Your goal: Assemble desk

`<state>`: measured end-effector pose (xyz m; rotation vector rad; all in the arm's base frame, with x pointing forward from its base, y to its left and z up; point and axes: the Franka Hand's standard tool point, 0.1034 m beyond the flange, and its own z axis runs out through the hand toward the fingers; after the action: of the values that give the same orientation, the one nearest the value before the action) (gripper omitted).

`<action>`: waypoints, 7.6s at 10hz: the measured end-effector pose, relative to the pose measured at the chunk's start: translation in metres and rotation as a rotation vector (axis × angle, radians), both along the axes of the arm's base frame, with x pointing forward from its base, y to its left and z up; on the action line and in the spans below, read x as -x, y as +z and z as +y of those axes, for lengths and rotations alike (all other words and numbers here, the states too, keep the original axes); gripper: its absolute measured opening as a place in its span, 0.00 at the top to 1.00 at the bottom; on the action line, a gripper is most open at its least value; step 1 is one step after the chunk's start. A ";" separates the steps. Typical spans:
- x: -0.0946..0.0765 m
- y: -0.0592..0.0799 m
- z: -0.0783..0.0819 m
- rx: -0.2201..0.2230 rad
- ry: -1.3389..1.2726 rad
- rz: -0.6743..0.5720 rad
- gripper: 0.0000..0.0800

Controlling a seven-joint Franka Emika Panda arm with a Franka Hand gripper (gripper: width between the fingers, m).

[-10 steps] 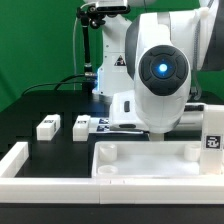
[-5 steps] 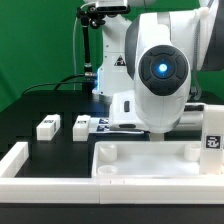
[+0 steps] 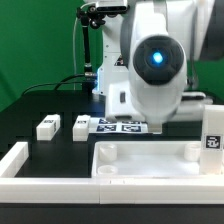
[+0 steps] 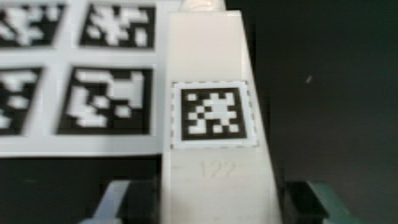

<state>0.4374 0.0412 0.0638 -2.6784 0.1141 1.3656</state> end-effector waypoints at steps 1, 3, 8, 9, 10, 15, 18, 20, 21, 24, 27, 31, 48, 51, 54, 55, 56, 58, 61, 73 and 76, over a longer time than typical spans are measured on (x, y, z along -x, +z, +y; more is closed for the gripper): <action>-0.014 0.025 -0.012 -0.002 -0.032 -0.044 0.64; -0.027 0.057 -0.042 -0.013 -0.102 -0.078 0.64; -0.054 0.049 -0.052 0.052 -0.115 -0.439 0.64; -0.061 0.051 -0.045 0.067 -0.145 -0.474 0.64; -0.082 0.068 -0.052 0.054 -0.187 -0.539 0.64; -0.124 0.101 -0.085 0.146 -0.292 -0.930 0.64; -0.131 0.097 -0.078 0.210 -0.224 -1.126 0.64; -0.144 0.106 -0.095 0.252 -0.197 -1.287 0.64; -0.153 0.112 -0.091 0.265 -0.190 -1.363 0.64; -0.152 0.109 -0.093 0.317 -0.169 -1.512 0.64; -0.162 0.099 -0.092 0.319 -0.160 -1.506 0.64; -0.188 0.097 -0.110 0.338 -0.162 -1.510 0.64; -0.189 0.054 -0.082 0.335 -0.096 -1.518 0.64; -0.190 0.054 -0.082 0.338 -0.094 -1.527 0.64; -0.190 0.054 -0.082 0.338 -0.094 -1.527 0.23; -0.190 0.054 -0.082 0.338 -0.094 -1.527 0.20; -0.190 0.054 -0.082 0.338 -0.094 -1.527 0.20; -0.190 0.054 -0.082 0.338 -0.094 -1.527 0.19; -0.191 0.055 -0.083 0.334 -0.095 -1.518 0.19; -0.210 0.073 -0.089 0.178 -0.170 -0.978 0.19; -0.208 0.062 -0.087 0.183 -0.170 -0.971 0.19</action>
Offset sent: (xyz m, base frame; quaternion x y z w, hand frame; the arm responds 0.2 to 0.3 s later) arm 0.0251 -0.0423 0.0297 0.0547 0.0875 0.0024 0.9947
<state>0.6456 -0.0461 0.1261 -3.0510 0.3510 -0.0763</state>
